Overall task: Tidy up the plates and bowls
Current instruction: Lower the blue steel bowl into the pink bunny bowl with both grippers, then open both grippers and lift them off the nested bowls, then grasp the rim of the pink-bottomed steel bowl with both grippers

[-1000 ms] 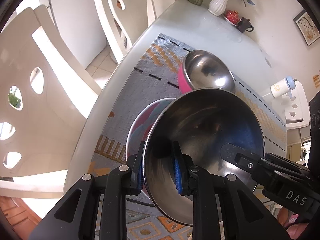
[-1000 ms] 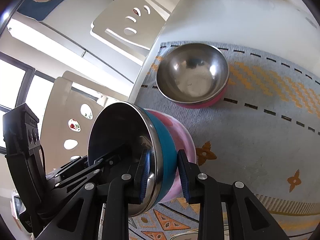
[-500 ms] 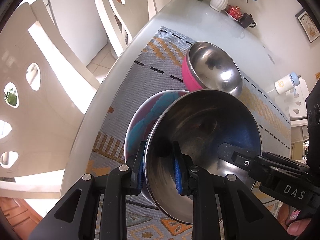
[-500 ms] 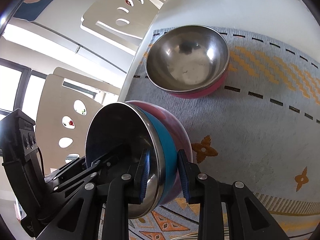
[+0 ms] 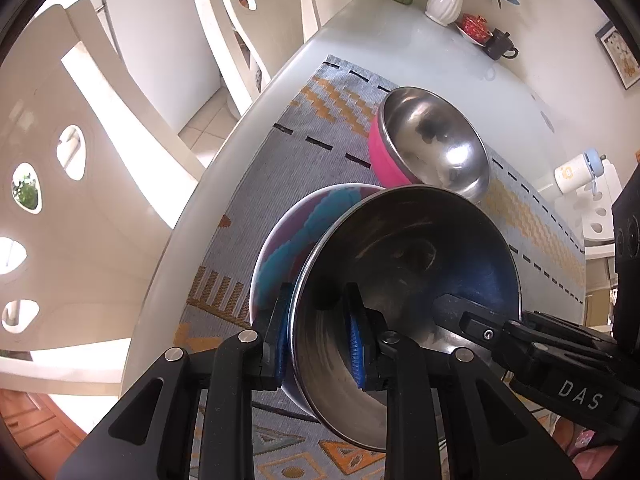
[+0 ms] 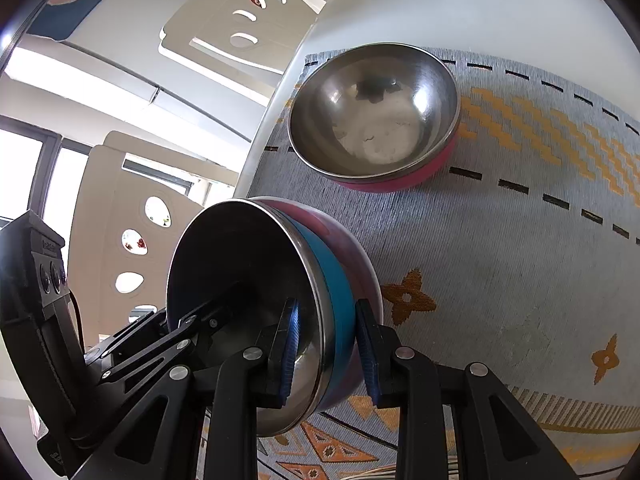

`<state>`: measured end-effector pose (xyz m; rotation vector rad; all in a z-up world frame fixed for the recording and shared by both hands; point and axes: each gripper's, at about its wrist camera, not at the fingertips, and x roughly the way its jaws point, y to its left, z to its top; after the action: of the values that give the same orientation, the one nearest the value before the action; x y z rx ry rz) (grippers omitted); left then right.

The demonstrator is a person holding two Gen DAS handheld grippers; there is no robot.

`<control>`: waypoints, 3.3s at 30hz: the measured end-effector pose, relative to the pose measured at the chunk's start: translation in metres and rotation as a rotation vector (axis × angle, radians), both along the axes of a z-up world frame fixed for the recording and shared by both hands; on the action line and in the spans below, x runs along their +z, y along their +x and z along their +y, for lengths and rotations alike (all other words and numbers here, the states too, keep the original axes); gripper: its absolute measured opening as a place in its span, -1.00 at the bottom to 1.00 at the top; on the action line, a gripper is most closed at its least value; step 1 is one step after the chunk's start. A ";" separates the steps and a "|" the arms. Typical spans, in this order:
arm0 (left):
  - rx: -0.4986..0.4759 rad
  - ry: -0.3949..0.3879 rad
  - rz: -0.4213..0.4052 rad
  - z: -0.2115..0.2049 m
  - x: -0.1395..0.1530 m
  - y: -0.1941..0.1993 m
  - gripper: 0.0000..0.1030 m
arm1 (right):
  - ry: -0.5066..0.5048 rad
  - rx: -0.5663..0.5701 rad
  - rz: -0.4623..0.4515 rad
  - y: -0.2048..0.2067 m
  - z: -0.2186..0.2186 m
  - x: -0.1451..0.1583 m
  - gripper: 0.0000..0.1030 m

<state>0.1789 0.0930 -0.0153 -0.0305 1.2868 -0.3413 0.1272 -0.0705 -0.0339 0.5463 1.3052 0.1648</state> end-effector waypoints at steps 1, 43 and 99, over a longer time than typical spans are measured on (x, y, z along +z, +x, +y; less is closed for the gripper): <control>0.003 0.001 0.000 0.000 0.000 0.000 -0.59 | -0.005 0.000 0.000 0.000 0.001 0.000 -0.46; 0.073 0.034 -0.041 0.005 0.022 -0.006 -0.37 | 0.032 -0.045 -0.040 -0.012 -0.016 0.017 -0.46; -0.131 0.016 -0.016 -0.087 -0.030 0.116 -0.80 | 0.197 -0.342 -0.079 0.075 -0.099 -0.053 -0.49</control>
<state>0.2945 0.0062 -0.0451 0.0695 1.2785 -0.4426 0.2027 -0.1698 -0.0865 0.9132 1.1069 0.0302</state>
